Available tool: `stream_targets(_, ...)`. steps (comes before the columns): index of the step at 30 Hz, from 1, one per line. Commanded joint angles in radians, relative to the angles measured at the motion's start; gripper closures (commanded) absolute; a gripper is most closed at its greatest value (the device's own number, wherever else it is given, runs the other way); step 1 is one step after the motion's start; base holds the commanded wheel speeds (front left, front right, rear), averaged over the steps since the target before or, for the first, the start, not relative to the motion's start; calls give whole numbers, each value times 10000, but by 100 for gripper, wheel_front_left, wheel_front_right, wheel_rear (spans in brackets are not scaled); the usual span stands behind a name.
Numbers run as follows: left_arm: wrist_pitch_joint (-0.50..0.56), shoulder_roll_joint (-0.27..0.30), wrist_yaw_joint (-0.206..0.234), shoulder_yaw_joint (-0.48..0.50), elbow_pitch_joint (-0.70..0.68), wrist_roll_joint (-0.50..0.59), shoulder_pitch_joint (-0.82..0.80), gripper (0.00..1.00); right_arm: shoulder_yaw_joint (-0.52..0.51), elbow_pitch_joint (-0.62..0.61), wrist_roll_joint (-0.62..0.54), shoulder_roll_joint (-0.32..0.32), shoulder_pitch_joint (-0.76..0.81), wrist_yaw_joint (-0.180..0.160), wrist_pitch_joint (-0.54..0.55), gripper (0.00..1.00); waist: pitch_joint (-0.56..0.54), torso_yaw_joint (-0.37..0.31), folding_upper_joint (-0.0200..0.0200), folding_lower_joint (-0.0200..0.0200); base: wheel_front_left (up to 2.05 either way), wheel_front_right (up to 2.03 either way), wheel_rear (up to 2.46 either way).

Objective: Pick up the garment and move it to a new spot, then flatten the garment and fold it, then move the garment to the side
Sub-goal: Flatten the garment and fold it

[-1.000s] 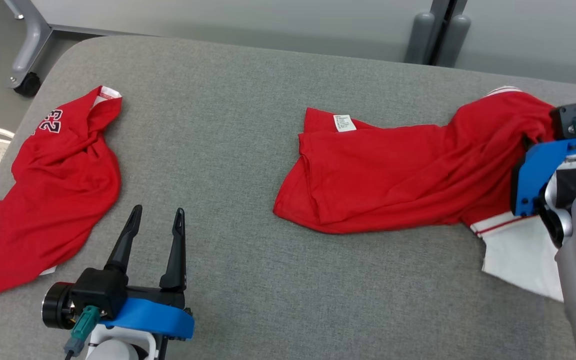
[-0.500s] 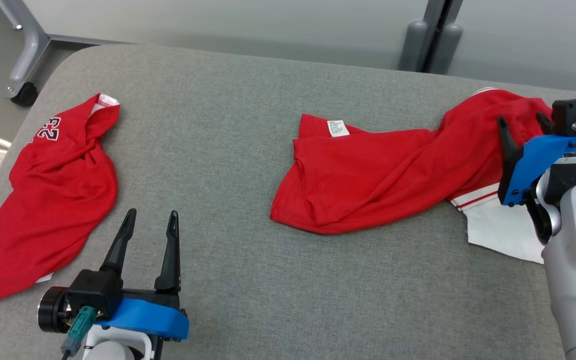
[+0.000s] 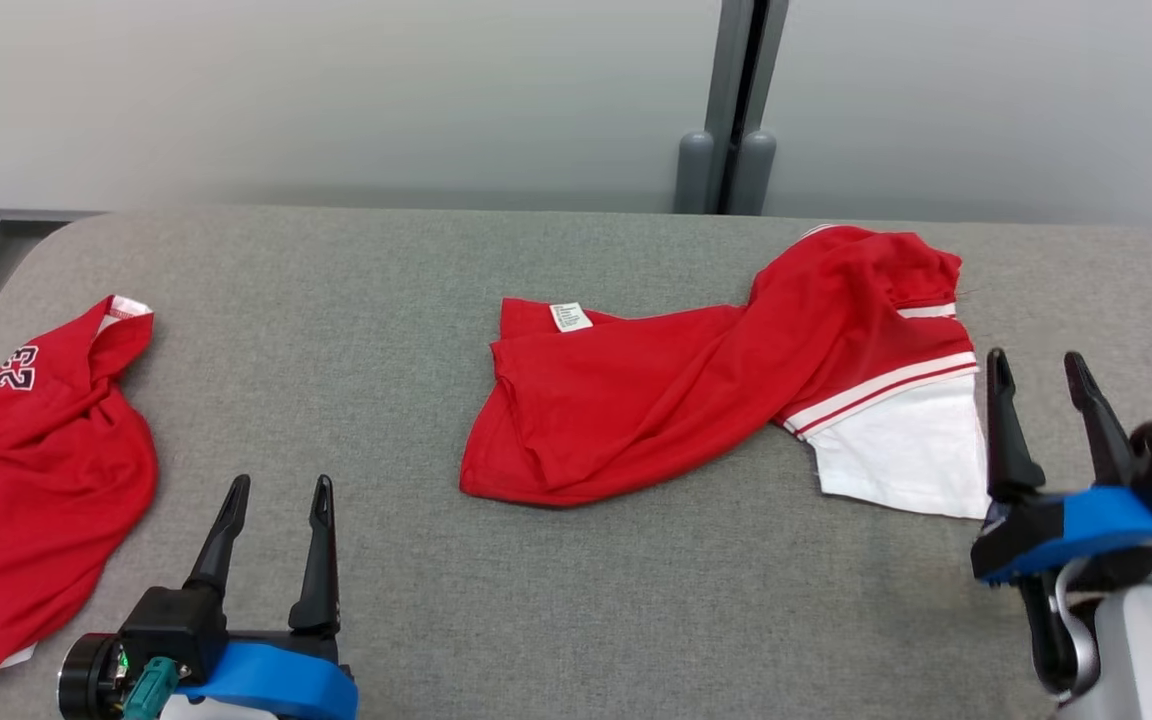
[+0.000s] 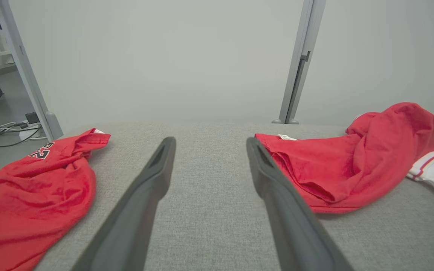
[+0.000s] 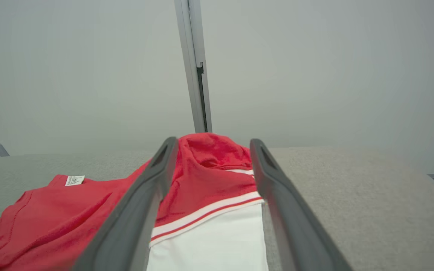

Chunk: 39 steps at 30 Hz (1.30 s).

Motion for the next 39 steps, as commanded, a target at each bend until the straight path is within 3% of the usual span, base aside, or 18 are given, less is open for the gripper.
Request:
stream_targets(1, -47, 74, 50, 85, 6, -30, 143, 0, -57, -341, 135, 84, 460, 1, -114, 0, -231, -219, 1, 2, 0, 0, 0)
stream_targets(10, -48, 247, 215, 123, -13, 66, 556, 0, 443, -1884, 537, 155, 2426, 1, 51, 0, -664, -690, 1, 2, 0, 0, 0)
stream_targets(16, 84, 231, 281, -103, 46, 180, 691, 0, 408, -2234, 559, 154, 3195, 1, 89, 0, -882, -865, 1, 2, 0, 0, 0)
stream_targets(32, 217, 154, 417, -242, -78, 60, 586, 0, 398, -2517, 561, 157, 3287, 1, 437, 0, -716, -989, 1, 2, 0, 0, 0)
stream_targets(39, 859, 114, 142, -429, 113, -119, -66, 0, 533, -2193, 643, 150, 2491, 1, 1445, 0, -221, -1195, 1, 2, 0, 0, 0)
